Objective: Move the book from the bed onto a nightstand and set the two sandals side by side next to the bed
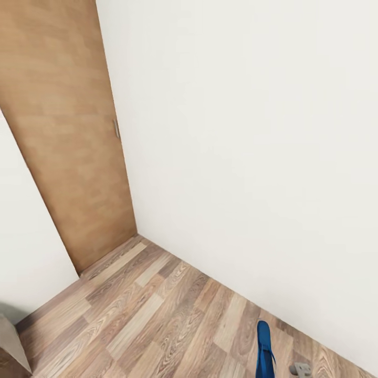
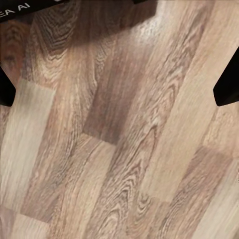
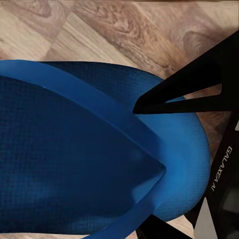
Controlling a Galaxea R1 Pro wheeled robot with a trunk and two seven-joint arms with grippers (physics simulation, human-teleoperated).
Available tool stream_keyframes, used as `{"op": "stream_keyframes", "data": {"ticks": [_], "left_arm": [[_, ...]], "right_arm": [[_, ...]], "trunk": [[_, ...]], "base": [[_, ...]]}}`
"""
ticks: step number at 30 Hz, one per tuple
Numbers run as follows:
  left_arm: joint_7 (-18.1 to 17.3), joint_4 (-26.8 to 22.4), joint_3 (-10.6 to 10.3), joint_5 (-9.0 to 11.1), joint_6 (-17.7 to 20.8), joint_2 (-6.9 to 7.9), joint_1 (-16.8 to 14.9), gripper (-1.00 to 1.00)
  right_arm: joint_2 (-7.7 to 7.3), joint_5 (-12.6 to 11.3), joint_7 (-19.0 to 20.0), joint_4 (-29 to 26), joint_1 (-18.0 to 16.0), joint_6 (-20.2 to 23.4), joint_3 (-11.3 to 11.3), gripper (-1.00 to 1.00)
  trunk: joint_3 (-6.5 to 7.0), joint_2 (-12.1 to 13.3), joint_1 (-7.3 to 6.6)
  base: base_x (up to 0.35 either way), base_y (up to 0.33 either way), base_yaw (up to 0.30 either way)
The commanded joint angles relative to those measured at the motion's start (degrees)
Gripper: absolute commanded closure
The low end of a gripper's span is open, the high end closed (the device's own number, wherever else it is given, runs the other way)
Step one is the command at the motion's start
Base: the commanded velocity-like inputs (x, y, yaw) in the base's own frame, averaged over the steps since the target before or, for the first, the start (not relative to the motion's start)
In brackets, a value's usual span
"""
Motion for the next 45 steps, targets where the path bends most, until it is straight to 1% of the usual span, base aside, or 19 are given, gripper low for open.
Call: {"op": "stream_keyframes", "data": {"ticks": [1, 26, 39, 45], "left_arm": [[0.0, 0.0, -0.2, 0.1, -0.2, 0.05, 0.0, -1.00], [0.0, 0.0, -0.2, 0.1, -0.2, 0.05, 0.0, -1.00], [0.0, 0.0, -0.2, 0.1, -0.2, 0.05, 0.0, -1.00], [0.0, 0.0, -0.2, 0.1, -0.2, 0.05, 0.0, -1.00]], "right_arm": [[-0.02, -0.5, 0.2, 0.0, 0.0, 0.2, 0.0, 1.00], [-0.02, -0.5, 0.2, 0.0, 0.0, 0.2, 0.0, 1.00], [-0.02, -0.5, 0.2, 0.0, 0.0, 0.2, 0.0, 1.00], [-0.02, -0.5, 0.2, 0.0, 0.0, 0.2, 0.0, 1.00]], "trunk": [[-0.05, 0.0, 0.01], [-0.05, 0.0, 0.01], [-0.05, 0.0, 0.01], [-0.05, 0.0, 0.01]], "base": [[0.133, -0.186, 0.291], [0.013, -0.015, 0.291], [0.242, -0.022, 0.291], [0.052, -0.001, 0.291]]}}
